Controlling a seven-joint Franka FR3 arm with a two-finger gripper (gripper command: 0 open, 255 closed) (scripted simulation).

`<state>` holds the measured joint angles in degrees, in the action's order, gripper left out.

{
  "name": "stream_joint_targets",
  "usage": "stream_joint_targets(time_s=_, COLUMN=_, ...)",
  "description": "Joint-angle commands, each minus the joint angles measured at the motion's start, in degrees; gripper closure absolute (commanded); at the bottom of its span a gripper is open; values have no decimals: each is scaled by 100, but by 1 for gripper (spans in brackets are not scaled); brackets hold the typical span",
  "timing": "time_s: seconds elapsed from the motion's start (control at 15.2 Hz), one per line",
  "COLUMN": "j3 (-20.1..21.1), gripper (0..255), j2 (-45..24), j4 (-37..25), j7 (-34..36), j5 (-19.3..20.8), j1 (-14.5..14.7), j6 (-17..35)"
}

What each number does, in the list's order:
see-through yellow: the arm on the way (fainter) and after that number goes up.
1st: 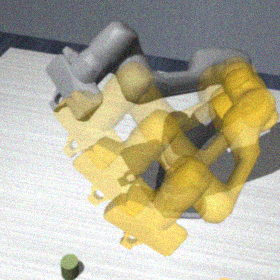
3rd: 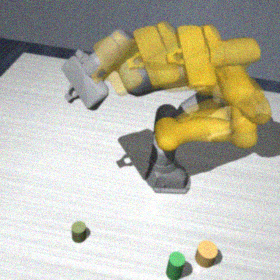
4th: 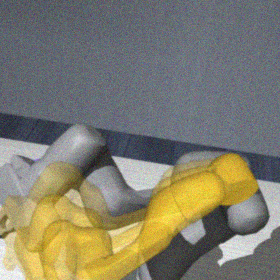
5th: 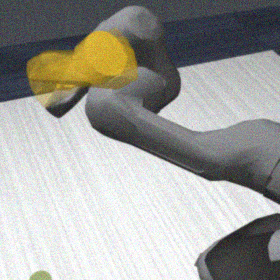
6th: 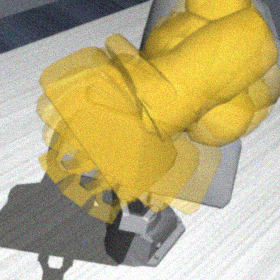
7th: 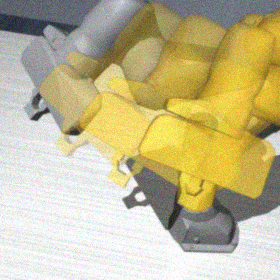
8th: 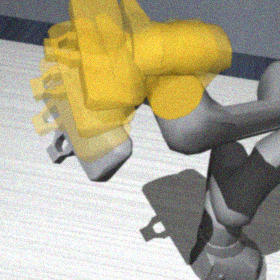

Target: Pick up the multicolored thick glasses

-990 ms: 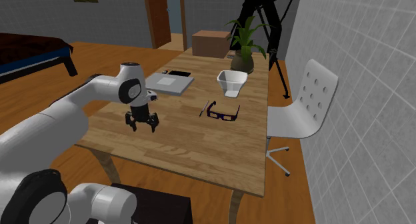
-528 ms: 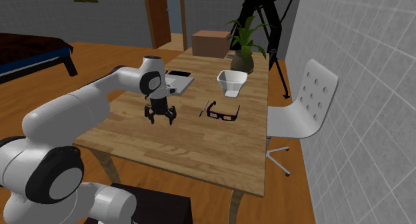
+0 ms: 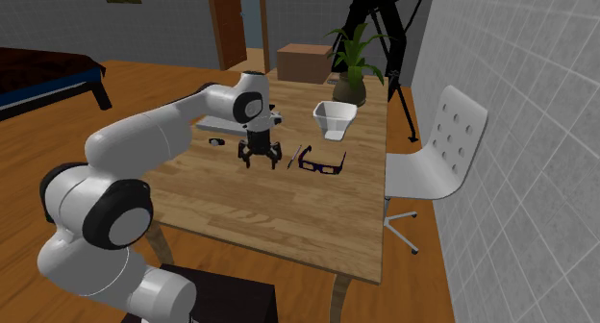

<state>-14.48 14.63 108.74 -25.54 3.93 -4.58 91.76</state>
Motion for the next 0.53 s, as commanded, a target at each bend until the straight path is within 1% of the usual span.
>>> stream_joint_targets(time_s=0.0, j3=-154, gripper=0, j2=-441, j4=-531, j7=-227, j5=-51, j1=-54, j6=-94)
stream_joint_targets(time_s=0.26, j3=-424, gripper=0, j2=-1336, j4=-1625, j7=-662, j5=-245, j1=-208, j6=-320)
stream_joint_targets(time_s=0.46, j3=-596, gripper=0, j2=-2089, j4=-2604, j7=-991, j5=-469, j1=-397, j6=-585)
